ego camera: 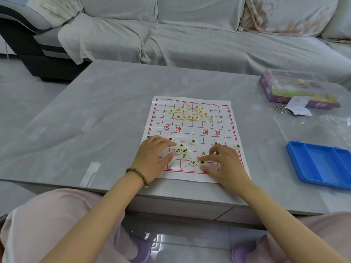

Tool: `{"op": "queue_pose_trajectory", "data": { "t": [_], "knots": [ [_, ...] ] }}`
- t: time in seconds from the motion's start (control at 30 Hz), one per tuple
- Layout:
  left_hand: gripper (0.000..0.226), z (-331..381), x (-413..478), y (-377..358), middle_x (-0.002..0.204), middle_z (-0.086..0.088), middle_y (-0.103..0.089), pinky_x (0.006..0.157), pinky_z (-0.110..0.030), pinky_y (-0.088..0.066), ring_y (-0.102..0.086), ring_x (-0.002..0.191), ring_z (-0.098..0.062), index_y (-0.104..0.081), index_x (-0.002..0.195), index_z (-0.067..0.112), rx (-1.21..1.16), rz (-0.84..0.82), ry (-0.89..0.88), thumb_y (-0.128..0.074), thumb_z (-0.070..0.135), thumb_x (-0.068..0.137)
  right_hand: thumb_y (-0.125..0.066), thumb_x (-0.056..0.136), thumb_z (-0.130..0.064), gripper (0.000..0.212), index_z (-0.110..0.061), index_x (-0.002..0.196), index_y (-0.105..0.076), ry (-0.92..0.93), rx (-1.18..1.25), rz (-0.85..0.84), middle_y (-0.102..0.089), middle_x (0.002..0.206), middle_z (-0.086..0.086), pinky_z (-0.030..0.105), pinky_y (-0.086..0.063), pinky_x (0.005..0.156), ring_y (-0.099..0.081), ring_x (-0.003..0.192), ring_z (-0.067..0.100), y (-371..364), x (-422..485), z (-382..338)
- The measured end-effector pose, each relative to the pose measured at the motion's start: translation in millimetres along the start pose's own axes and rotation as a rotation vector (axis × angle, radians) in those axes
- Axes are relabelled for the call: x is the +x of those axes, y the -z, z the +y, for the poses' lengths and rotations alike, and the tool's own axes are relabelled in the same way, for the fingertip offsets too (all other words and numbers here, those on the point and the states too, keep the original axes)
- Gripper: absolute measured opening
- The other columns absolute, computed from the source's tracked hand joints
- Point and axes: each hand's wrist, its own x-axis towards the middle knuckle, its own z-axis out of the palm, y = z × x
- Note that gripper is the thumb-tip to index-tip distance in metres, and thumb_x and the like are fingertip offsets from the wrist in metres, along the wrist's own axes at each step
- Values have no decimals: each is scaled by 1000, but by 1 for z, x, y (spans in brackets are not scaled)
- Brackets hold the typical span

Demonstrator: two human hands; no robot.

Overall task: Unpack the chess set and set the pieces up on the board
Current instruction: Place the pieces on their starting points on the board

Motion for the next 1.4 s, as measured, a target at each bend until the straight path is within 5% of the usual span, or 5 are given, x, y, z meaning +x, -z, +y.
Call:
{"op": "queue_pose_trajectory", "data": {
  "t": [0.2, 0.43, 0.83, 0.93, 1.4],
  "knots": [
    [64, -15, -16, 11, 124, 8, -56, 102, -29, -25, -42, 122, -12, -58, 120, 28, -60, 71, 34, -23, 64, 80, -67, 83, -34, 19, -32, 101, -71, -72, 130, 43, -65, 102, -15, 24, -30, 93, -53, 98, 7, -3, -6, -2],
    [62, -44, -39, 19, 118, 11, -56, 101, -31, -29, -40, 115, -6, -62, 113, 30, -67, 111, 87, -36, 69, 73, -71, 80, -31, 20, -36, 98, -64, 16, 316, 59, -55, 90, -34, 10, -23, 90, -47, 92, -10, -15, 6, -51],
    [76, -66, -54, 14, 118, 24, -40, 101, -25, -27, -28, 114, 2, -56, 115, 44, -86, 7, 122, -29, 88, 61, -70, 79, -33, 22, -31, 101, -66, 120, 307, -36, -65, 96, -14, 16, -28, 90, -52, 93, 4, -52, 25, -91],
    [69, -66, -54, 12, 122, 20, -42, 101, -24, -26, -27, 115, 3, -54, 119, 43, -86, -7, 128, -35, 80, 64, -70, 78, -41, 23, -32, 98, -68, 102, 280, -5, -64, 94, -15, 26, -34, 87, -53, 91, 4, -57, 25, -86],
    [65, -67, -53, 13, 126, 16, -45, 100, -23, -25, -32, 121, -4, -55, 118, 42, -83, -21, 132, -35, 74, 66, -66, 82, -42, 19, -34, 98, -70, 126, 193, -62, -59, 97, -13, 26, -27, 87, -49, 97, 10, -55, 29, -94]
  ]
}}
